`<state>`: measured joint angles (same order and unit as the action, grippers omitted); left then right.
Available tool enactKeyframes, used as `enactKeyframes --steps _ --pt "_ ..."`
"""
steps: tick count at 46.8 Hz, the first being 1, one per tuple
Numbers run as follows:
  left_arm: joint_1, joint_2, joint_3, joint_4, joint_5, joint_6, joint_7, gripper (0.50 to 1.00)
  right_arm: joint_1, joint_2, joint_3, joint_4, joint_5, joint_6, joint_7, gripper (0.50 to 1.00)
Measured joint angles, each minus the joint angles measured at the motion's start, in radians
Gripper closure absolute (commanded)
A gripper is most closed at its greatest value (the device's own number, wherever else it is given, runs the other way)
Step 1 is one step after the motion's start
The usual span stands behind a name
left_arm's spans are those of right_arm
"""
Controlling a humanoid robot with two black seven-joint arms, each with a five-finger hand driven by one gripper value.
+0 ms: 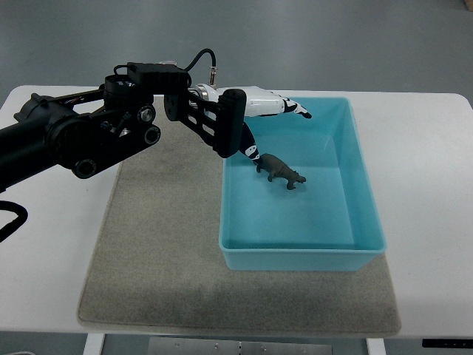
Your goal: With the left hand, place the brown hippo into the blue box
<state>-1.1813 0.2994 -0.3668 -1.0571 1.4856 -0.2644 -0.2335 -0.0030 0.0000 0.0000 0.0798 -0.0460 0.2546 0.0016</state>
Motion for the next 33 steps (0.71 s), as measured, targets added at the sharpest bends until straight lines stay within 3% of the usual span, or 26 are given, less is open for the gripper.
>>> enactKeyframes --steps 33 --pt "0.058 0.191 -0.144 0.013 -0.718 0.027 0.0 0.504 0.0 0.0 0.0 0.0 0.0 0.0 0.0 0.564"
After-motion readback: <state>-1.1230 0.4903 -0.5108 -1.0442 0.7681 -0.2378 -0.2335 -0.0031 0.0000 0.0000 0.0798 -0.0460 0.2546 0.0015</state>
